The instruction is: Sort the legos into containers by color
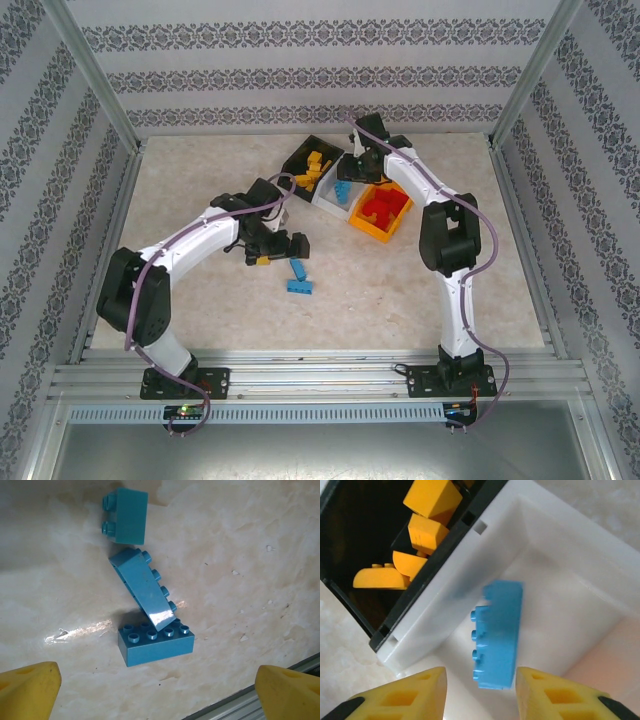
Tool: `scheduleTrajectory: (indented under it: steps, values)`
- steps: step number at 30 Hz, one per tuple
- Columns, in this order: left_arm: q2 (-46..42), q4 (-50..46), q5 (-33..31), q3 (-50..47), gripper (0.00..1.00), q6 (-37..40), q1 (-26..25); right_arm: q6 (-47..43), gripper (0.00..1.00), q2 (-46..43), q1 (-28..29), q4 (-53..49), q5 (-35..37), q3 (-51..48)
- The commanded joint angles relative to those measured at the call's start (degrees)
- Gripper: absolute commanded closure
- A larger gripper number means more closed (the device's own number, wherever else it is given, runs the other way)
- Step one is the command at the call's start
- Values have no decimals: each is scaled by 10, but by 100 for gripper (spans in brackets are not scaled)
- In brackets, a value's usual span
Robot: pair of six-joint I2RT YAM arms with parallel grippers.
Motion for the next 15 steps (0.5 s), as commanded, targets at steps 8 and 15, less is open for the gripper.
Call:
scheduleTrajectory:
  steps: [8,15]
  values:
    - [58,-32,12,42,11,7,-4,-1,54,-68,-11,10,1,-39]
    - [97,-22,19,57,20,-13,-10,-3,54,-148,-12,45,-15,-137]
